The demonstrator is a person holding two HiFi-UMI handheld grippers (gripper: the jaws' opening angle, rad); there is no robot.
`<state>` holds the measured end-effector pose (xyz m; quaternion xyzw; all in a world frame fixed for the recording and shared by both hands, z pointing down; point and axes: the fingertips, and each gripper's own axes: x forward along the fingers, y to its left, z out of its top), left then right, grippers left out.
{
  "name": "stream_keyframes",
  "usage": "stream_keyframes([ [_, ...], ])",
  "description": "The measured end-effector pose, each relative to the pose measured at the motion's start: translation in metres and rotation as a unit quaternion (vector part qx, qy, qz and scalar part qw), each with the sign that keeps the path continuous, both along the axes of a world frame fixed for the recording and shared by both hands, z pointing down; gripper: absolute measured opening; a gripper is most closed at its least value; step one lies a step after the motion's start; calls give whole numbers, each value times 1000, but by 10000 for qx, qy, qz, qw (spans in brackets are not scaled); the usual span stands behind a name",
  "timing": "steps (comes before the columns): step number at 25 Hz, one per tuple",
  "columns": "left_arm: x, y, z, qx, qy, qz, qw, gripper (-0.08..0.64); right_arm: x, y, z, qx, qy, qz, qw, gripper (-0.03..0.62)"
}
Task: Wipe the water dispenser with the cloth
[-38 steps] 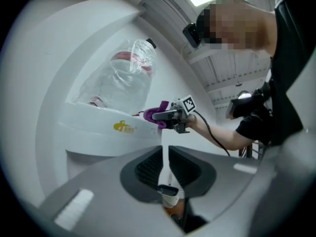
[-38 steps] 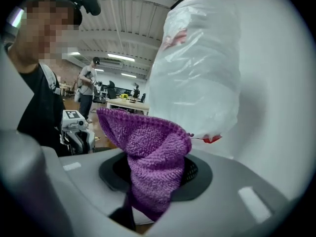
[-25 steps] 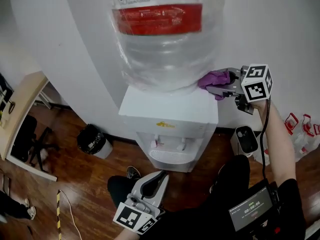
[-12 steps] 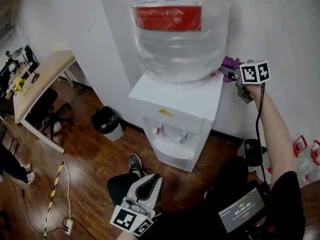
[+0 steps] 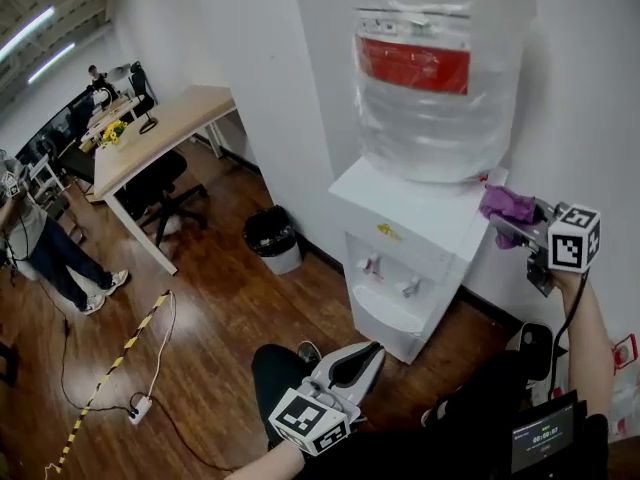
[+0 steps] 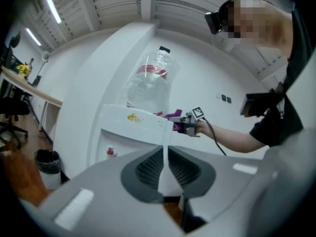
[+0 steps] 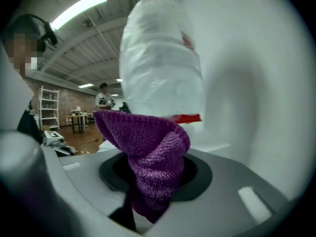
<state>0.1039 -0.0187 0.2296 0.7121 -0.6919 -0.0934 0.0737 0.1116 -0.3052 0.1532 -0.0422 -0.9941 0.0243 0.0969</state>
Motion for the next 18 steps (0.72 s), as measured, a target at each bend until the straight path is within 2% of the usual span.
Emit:
stream_keyframes([
  [4,-9,-5,-2,64,36,34,10000,48,21,100,-4,-38,-545,-732,9958,155],
  [6,-14,-2,1,29,51,59,10000,48,26,130,1,-85,-671,-964,9930,155],
  [8,-16,-2,10,-47,79,117,9999,48,28,142,7,59,-637,-1033,9926,155],
  [10,-15,-9,11,-65,138,211,9997,48,27,135,8,206,-617,-1027,9926,155],
  [12,-13,-17,13,-72,143,280,9995,48,29,117,-1,25,-800,-1017,9916,155],
  [15,-13,-19,16,-94,140,256,9995,48,32,68,-14,-71,-1032,-514,9933,155],
  [18,-18,-16,17,-135,80,99,9998,48,11,5,-10,63,-838,-101,9964,155],
])
